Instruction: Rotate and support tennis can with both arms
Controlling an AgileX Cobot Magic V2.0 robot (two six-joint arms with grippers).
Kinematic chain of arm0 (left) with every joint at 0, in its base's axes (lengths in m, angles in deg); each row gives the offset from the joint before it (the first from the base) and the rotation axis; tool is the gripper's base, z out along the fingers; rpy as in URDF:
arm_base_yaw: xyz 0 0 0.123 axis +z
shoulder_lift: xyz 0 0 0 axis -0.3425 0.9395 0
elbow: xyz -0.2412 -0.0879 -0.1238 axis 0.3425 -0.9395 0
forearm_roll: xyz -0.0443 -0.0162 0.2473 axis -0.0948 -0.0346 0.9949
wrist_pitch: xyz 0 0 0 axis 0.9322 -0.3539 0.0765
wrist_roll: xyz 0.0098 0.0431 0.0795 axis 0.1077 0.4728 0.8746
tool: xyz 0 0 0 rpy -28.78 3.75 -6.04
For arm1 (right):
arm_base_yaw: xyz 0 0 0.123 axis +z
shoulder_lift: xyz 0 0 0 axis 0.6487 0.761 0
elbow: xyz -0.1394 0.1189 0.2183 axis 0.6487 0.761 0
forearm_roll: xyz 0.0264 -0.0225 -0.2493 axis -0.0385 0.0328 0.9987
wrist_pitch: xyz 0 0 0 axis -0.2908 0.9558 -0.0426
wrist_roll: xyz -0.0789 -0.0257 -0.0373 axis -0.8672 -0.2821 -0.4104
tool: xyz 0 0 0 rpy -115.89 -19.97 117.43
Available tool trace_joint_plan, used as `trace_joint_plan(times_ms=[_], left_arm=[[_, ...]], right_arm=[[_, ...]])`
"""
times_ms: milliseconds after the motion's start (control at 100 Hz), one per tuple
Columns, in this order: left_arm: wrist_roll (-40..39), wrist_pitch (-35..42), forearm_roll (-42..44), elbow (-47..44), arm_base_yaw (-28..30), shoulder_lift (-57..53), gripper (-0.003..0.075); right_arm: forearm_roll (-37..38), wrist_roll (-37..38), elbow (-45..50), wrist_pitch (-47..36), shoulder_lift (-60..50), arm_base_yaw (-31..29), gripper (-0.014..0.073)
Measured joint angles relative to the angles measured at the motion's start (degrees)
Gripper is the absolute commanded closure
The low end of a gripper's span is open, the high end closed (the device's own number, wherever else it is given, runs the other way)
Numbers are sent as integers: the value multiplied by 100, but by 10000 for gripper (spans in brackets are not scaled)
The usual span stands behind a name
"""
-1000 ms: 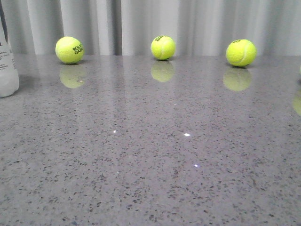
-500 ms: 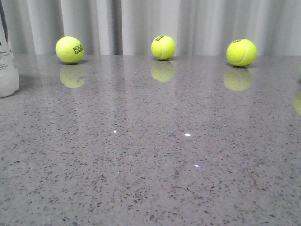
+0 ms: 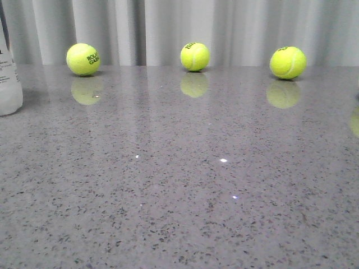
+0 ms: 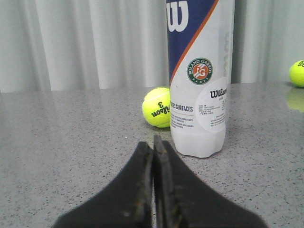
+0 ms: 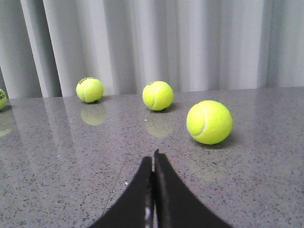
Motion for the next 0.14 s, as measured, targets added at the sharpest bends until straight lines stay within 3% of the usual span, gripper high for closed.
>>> trace_joint_plan(times_ms=[140], left_arm=[[0, 0, 0, 0, 0, 0, 741]], right_arm=[[3, 0, 0, 0, 0, 0, 664]])
